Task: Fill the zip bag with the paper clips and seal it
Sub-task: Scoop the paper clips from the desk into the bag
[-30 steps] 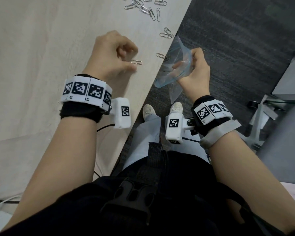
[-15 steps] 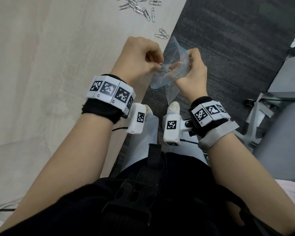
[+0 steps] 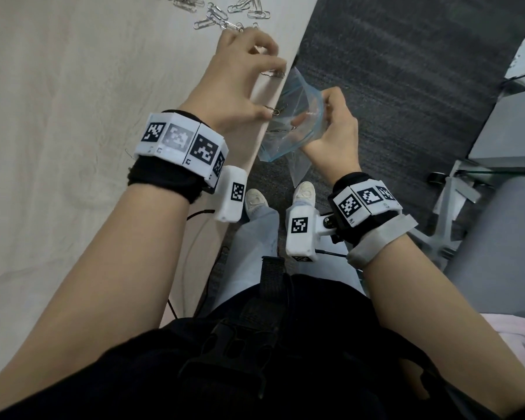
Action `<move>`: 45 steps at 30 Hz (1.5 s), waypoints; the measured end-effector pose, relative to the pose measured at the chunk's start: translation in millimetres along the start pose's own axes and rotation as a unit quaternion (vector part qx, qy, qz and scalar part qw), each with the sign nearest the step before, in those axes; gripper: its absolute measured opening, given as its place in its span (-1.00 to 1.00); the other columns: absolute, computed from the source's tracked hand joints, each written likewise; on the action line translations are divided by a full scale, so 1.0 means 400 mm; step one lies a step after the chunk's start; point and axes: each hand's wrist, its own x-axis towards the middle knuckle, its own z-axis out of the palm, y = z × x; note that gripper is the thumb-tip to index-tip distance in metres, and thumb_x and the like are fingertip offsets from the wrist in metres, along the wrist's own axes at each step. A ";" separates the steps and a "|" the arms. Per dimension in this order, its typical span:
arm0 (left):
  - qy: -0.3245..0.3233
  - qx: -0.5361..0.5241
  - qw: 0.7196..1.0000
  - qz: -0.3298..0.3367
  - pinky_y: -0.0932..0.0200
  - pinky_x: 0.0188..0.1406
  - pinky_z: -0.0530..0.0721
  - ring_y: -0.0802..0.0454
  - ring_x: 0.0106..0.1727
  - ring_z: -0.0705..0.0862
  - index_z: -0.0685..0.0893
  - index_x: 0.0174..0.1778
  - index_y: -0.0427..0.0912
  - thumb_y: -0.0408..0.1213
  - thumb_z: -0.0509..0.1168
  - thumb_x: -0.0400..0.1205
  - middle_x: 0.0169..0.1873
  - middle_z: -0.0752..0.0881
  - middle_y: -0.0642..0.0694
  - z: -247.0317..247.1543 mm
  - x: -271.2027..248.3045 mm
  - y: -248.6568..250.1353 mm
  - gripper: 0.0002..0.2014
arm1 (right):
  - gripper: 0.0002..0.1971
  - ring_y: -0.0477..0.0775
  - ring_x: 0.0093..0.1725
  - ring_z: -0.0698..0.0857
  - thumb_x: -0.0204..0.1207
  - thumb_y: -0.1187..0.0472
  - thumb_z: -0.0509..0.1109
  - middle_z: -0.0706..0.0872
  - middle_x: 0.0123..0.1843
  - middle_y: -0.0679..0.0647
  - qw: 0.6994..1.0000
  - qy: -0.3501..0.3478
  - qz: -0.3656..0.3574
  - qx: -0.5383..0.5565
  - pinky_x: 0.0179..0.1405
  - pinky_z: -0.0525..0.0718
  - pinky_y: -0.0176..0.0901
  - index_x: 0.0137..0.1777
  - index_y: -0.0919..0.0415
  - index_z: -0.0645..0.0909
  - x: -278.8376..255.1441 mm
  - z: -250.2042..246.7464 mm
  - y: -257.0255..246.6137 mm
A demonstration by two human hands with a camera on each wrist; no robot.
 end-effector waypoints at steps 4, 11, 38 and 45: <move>0.049 -0.055 0.997 -0.018 0.15 0.05 0.58 -0.01 0.03 0.57 0.77 0.01 -0.15 -0.29 0.52 0.39 0.05 0.66 -0.16 0.016 -0.013 -0.005 -0.72 | -0.65 0.19 -0.07 0.78 0.36 0.03 0.53 0.80 -0.14 0.10 1.000 0.004 -0.003 0.003 -0.02 0.72 0.29 -0.18 -0.25 0.35 0.002 0.004 0.000; 0.037 -0.104 0.994 -0.001 0.29 -0.22 0.57 0.11 -0.25 0.58 0.80 -0.14 -0.24 -0.43 0.50 0.35 -0.19 0.69 -0.13 0.072 -0.032 0.022 -0.82 | -0.64 0.17 -0.11 0.71 0.38 0.05 0.57 0.76 -0.12 0.11 1.000 0.009 0.012 0.000 -0.05 0.69 0.27 -0.11 -0.09 0.38 0.004 0.001 -0.001; 0.302 0.011 0.909 -0.286 0.11 0.46 0.30 -0.04 0.54 0.28 0.47 0.40 -0.09 -0.22 0.23 0.54 0.50 0.35 -0.08 -0.025 0.093 -0.040 -0.54 | -0.61 0.30 -0.08 0.73 0.38 0.12 0.52 0.77 -0.14 0.21 0.999 -0.047 0.011 -0.025 -0.02 0.69 0.33 -0.24 -0.22 0.29 0.203 -0.116 -0.021; 0.276 0.004 0.910 -0.310 0.01 0.64 -0.01 -0.21 0.67 -0.04 0.20 0.57 -0.28 -0.06 0.10 0.65 0.63 0.06 -0.29 -0.058 0.118 -0.111 -0.40 | -0.58 0.23 -0.10 0.72 0.41 0.14 0.50 0.77 -0.12 0.16 0.998 -0.038 0.017 -0.043 -0.03 0.70 0.23 -0.26 -0.22 0.25 0.246 -0.130 -0.051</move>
